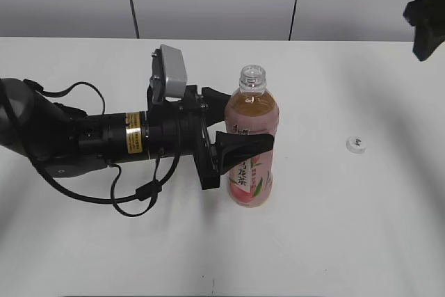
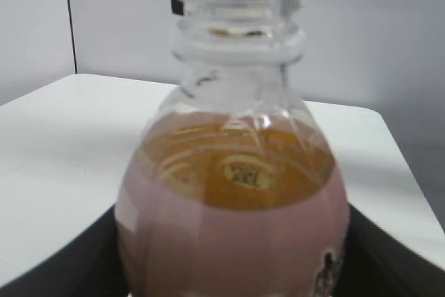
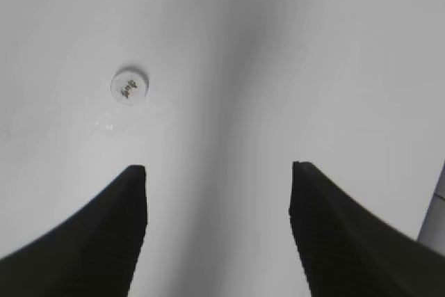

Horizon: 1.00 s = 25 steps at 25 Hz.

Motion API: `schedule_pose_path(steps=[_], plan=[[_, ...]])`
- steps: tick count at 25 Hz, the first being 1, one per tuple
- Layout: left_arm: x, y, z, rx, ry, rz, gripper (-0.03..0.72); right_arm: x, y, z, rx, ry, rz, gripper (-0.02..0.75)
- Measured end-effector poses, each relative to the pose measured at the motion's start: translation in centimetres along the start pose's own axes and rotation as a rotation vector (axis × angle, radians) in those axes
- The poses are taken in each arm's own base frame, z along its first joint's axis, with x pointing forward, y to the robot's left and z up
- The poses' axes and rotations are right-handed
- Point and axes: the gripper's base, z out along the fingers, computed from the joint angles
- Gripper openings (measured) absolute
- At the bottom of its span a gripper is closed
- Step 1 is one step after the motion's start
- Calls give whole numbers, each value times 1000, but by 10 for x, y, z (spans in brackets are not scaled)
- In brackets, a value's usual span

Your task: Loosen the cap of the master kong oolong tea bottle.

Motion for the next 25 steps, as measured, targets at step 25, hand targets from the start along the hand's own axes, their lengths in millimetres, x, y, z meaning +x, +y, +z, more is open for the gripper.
schedule_pose_path(steps=[25], plan=[[0,3,0,-30,-5,-11,463,259,51,-118,73,-368,140,472]])
